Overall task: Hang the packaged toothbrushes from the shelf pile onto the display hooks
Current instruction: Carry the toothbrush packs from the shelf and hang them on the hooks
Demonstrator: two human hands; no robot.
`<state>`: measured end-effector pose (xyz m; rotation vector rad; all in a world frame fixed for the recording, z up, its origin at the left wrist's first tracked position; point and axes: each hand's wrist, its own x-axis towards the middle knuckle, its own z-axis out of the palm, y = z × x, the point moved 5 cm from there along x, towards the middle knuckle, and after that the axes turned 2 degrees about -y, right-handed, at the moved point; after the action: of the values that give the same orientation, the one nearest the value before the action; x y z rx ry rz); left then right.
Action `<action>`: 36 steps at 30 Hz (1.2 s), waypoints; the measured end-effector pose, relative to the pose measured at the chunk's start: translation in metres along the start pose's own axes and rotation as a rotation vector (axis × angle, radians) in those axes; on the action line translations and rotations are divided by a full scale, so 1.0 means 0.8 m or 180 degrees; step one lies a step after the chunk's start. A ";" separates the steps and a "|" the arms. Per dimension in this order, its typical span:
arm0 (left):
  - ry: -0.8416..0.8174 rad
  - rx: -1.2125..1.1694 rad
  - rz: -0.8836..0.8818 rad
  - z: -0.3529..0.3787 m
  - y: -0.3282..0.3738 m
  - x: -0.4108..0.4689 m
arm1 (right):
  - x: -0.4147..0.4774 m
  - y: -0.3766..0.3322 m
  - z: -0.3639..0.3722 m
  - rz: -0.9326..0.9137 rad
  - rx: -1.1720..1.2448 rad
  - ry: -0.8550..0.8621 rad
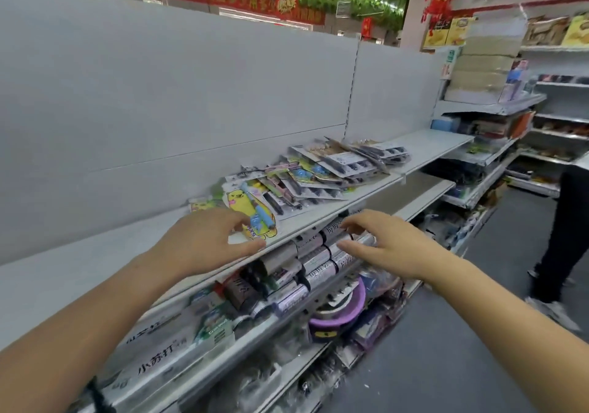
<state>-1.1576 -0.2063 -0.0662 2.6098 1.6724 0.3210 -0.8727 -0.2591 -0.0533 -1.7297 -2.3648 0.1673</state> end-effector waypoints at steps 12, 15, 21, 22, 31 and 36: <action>0.0082 -0.0370 -0.0540 0.027 -0.015 0.168 | 0.179 0.151 -0.031 -0.0264 0.0041 -0.0036; 0.0055 -0.0333 -0.0670 0.029 -0.006 0.202 | 0.210 0.191 -0.037 -0.0335 0.0107 -0.0003; 0.0294 0.0017 -0.1156 0.031 0.028 0.251 | 0.280 0.266 -0.049 -0.0816 0.0302 0.0067; 0.0312 0.0058 -0.1312 0.032 0.033 0.253 | 0.293 0.274 -0.050 -0.0902 0.0342 0.0052; 0.0297 0.0158 -0.2979 0.033 0.019 0.179 | 0.380 0.224 -0.039 -0.1772 0.0520 -0.0143; 0.0083 0.0199 -0.3640 0.028 0.001 0.123 | 0.391 0.164 -0.017 -0.2100 0.0445 -0.0331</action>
<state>-1.1129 -0.1161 -0.0726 1.2679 2.7884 0.2281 -0.8384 0.0781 -0.0369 -0.8299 -2.7733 0.3075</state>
